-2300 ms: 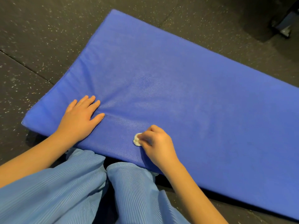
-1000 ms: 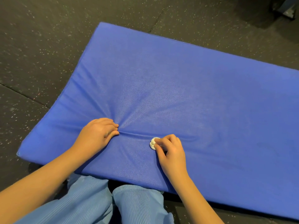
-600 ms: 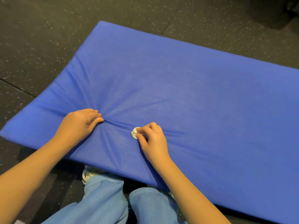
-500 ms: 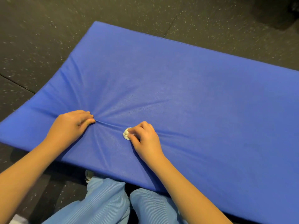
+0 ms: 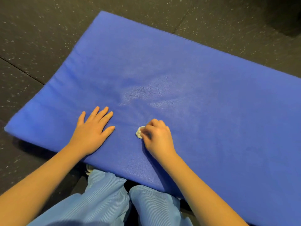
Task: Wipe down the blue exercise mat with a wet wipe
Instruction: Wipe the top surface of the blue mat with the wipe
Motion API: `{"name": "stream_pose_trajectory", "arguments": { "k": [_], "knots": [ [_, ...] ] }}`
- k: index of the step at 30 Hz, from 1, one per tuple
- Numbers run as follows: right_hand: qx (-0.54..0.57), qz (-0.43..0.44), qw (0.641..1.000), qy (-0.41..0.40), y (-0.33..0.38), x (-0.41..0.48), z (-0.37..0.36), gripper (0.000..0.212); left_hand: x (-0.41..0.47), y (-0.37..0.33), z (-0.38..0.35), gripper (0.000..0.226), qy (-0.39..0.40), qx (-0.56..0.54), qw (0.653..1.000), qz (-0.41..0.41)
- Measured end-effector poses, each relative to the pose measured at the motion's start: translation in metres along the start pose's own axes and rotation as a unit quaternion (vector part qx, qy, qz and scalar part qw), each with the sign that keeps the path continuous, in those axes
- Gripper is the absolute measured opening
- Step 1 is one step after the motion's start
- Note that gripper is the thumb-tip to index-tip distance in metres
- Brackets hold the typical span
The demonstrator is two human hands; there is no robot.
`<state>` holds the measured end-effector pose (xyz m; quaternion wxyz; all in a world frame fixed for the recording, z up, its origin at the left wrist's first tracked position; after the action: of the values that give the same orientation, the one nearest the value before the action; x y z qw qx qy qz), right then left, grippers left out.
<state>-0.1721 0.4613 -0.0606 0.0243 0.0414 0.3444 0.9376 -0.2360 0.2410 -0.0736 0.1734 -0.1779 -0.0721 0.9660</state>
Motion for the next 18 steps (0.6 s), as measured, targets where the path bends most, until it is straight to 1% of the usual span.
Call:
{"name": "stream_pose_trajectory", "arguments": {
  "k": [1,2,4,5,6,8,10,11,12,13,14,16,17,18],
  "knots": [
    [0.016,0.021,0.999,0.021,0.011,-0.007,-0.005,0.011,0.000,0.001,0.000,0.090,-0.001,0.001,1.000,0.002],
    [0.038,0.060,0.996,0.061,0.024,-0.018,-0.009,0.011,0.000,0.002,0.000,0.090,-0.001,0.005,1.000,0.003],
    [0.068,0.153,0.975,0.148,0.040,-0.040,-0.006,0.009,0.001,0.002,0.000,0.090,-0.002,0.018,1.000,0.002],
    [0.066,0.179,0.967,0.168,0.039,-0.041,-0.002,0.008,0.001,0.001,0.000,0.090,0.000,0.022,1.000,0.000],
    [0.056,0.188,0.966,0.168,0.033,-0.037,0.001,0.008,0.001,0.000,0.000,0.090,0.001,0.023,1.000,-0.001],
    [0.018,0.158,0.981,0.114,0.010,-0.021,0.005,0.008,0.001,0.000,-0.001,0.089,0.001,0.020,1.000,0.000],
    [-0.024,0.070,0.997,0.022,-0.010,-0.003,0.004,0.009,0.001,0.001,-0.001,0.088,-0.003,0.014,1.000,0.001],
    [-0.022,0.019,1.000,-0.007,-0.012,0.000,0.002,0.009,0.002,0.001,0.000,0.088,-0.008,0.014,1.000,0.002],
    [-0.017,-0.003,0.999,-0.026,-0.010,0.000,-0.001,0.008,0.001,0.001,0.000,0.088,-0.011,0.016,1.000,0.002],
    [-0.011,0.007,1.000,-0.025,-0.004,-0.004,-0.003,0.008,0.001,-0.001,0.000,0.088,-0.013,0.016,1.000,0.001],
    [-0.001,0.043,0.999,0.001,0.003,-0.012,-0.005,0.008,0.001,-0.001,0.000,0.088,-0.015,0.014,1.000,0.000],
    [0.018,0.143,0.985,0.092,0.014,-0.027,0.002,0.010,0.000,-0.001,0.001,0.088,-0.018,0.009,1.000,-0.002],
    [0.012,0.179,0.976,0.125,0.014,-0.029,0.007,0.011,0.001,-0.001,0.003,0.088,-0.015,0.006,1.000,0.000],
    [-0.003,0.196,0.971,0.140,0.008,-0.025,0.012,0.011,0.004,-0.002,0.004,0.086,-0.011,0.000,1.000,0.005]
  ]
}}
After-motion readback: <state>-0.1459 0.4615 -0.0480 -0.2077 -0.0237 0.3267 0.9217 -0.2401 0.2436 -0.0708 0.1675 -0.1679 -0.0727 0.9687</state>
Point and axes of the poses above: each hand's wrist, its own x-axis towards the middle knuckle, its own z-axis out of the back of the hand, y = z × x, the point moved 1 cm from there along x, towards the middle knuckle, and after that the axes turned 4 degrees about -y, right-handed, at the moved point
